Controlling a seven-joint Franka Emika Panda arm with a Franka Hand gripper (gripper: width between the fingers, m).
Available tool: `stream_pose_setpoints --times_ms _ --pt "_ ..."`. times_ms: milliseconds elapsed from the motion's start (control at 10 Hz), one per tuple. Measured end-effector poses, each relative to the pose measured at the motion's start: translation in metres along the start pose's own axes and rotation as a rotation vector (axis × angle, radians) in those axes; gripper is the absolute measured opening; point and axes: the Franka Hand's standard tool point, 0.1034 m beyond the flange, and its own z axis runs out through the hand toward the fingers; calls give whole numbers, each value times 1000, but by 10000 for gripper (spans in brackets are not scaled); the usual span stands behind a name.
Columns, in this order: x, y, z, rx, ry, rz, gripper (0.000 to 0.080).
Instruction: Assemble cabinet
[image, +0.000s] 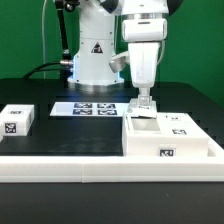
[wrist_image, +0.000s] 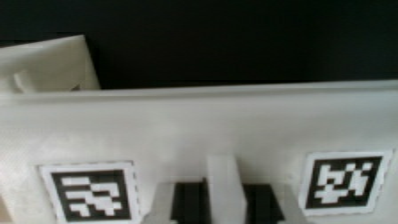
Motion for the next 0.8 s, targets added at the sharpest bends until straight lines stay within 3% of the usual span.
stream_pose_setpoints --times_ms 800 --pt "-1 -8 5 11 0 -12 71"
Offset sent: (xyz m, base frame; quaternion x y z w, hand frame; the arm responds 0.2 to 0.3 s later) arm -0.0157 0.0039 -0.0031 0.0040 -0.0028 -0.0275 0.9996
